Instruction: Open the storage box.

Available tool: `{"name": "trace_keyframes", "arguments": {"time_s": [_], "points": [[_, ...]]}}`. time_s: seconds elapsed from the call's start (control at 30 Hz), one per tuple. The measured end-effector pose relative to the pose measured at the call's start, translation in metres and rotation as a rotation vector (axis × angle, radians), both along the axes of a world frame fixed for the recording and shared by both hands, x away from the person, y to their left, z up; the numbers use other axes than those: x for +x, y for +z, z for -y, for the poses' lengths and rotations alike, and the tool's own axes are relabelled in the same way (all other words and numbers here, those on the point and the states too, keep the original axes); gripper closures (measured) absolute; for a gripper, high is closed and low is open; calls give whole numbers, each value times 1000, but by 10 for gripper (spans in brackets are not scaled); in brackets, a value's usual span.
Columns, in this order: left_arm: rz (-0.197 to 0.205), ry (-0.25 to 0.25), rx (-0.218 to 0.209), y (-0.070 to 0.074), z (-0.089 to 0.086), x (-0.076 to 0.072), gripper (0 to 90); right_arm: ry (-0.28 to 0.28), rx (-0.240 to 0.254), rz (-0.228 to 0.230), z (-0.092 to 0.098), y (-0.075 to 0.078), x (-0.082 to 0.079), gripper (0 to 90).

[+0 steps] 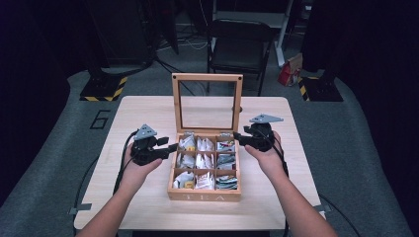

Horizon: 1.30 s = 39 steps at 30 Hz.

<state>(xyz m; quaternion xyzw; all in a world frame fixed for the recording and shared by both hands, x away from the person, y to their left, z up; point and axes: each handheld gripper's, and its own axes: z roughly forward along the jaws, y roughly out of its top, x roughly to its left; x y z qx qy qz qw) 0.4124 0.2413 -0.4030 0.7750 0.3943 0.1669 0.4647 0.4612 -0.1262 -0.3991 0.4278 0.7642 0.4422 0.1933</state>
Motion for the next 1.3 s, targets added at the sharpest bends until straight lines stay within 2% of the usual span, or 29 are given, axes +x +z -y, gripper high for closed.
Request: {"name": "trace_keyframes", "arguments": {"time_s": [0.13, 0.37, 0.4, 0.7, 0.83, 0.97, 1.07, 1.1, 1.3], "points": [[-2, -12, 14, -5, -1, -5, 514, 11, -11, 2, 1, -6, -7, 503], [-20, -18, -6, -9, -4, -10, 515, 13, -7, 8, 3, -11, -17, 507], [-20, -21, -11, -10, -5, -11, 515, 16, -12, 20, 4, -11, -22, 507], [-19, -33, -6, -11, -1, -21, 514, 14, -9, 15, 7, -15, -36, 507], [-26, -37, -15, -13, -1, -24, 512, 18, 6, 24, 10, -17, -43, 517], [-30, -38, -19, -15, -2, -27, 502, -5, 28, 23, 13, -21, -46, 518], [-20, -72, 19, -17, 0, -31, 509, -15, 56, 18, 18, -25, -47, 487], [-21, -75, 18, -17, 0, -31, 514, -19, 61, 18, 19, -26, -47, 484], [-32, -79, 2, -21, 2, -35, 522, -24, 19, 28, 21, -32, -51, 496]]}}
